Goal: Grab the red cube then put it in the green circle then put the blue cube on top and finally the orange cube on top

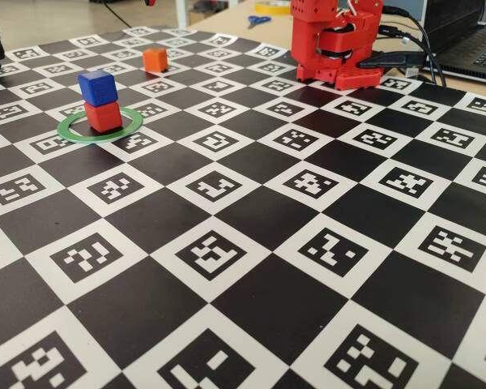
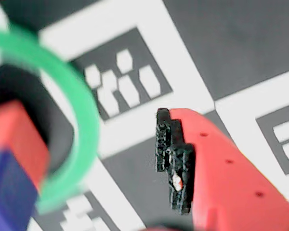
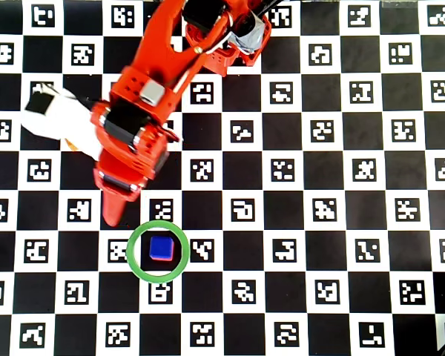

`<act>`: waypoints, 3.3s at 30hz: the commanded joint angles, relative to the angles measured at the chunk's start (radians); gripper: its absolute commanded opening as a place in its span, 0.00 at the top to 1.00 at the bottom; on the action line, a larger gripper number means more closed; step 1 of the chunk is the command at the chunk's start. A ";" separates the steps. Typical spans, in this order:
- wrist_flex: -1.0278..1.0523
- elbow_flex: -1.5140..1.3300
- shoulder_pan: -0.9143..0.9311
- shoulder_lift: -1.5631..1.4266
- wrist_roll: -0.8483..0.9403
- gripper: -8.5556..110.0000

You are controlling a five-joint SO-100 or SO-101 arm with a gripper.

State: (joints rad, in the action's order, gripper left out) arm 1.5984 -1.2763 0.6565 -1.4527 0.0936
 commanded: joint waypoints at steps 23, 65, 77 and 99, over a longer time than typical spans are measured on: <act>-0.169 -0.138 0.348 -0.061 0.048 0.55; -0.488 -0.423 0.390 0.075 -0.106 0.57; -0.540 -0.425 0.403 0.120 -0.112 0.59; -0.558 -0.419 0.393 0.120 -0.097 0.79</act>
State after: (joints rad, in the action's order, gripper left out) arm 1.0523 -1.7089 1.0492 -1.3039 -0.0061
